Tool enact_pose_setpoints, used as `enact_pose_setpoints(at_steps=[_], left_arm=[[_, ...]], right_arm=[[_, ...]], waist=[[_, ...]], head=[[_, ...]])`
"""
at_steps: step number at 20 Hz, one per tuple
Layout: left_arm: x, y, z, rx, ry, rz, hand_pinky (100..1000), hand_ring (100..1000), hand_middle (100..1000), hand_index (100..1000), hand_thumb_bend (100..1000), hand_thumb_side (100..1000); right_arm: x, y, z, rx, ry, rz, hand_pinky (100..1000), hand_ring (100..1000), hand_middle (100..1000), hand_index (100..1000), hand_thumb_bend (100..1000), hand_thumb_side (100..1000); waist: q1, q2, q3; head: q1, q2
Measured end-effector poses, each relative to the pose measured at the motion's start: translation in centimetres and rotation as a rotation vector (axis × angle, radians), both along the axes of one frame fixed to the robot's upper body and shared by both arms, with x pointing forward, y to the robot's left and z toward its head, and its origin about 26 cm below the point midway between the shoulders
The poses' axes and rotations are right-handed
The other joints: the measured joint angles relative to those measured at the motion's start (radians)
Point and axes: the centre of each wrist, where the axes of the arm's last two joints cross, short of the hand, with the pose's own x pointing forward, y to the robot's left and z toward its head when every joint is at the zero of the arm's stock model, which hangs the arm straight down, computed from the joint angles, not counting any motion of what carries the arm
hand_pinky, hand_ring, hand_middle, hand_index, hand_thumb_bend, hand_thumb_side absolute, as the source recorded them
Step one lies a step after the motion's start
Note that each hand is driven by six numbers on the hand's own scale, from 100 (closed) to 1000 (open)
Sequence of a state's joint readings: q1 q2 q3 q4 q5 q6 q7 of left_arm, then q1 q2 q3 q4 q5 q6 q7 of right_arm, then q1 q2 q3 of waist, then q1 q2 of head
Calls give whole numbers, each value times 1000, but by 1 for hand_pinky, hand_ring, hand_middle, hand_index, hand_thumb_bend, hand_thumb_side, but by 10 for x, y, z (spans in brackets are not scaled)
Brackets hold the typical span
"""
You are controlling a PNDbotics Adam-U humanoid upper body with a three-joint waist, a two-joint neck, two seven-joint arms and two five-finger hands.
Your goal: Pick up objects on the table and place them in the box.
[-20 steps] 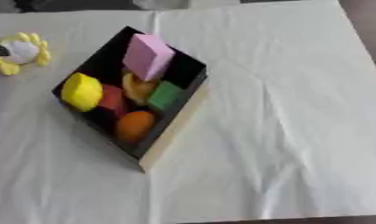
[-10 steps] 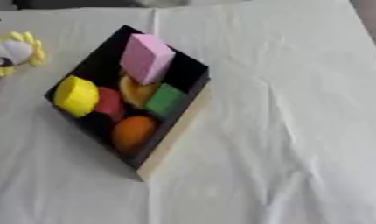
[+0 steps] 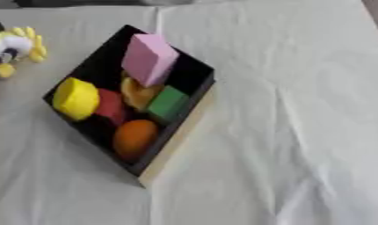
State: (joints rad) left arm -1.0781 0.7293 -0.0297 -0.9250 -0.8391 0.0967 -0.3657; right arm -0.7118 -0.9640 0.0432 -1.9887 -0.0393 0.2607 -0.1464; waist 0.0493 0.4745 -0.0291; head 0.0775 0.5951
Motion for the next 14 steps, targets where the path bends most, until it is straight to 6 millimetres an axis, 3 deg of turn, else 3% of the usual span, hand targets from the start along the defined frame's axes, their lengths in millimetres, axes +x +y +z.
enact_pose_setpoints(at_steps=[5,9,14], left_arm=[[-21,-49,40,83,-185,-214,645,478,351,461,253,100],[-55,-106,68,161,-272,-476,649,486,370,462,253,100],[-102,-165,80,224,-278,-752,656,490,372,463,234,100]], right_arm=[[0,0,0,1,4,4,816,734,685,710,100,322],[0,0,-1,-3,9,10,816,735,686,710,100,314],[0,1,0,-10,10,17,817,736,687,711,100,306]], waist=[[0,-5,12],[0,-40,17],[0,-53,17]], head=[[-6,15],[-24,22],[-49,30]])
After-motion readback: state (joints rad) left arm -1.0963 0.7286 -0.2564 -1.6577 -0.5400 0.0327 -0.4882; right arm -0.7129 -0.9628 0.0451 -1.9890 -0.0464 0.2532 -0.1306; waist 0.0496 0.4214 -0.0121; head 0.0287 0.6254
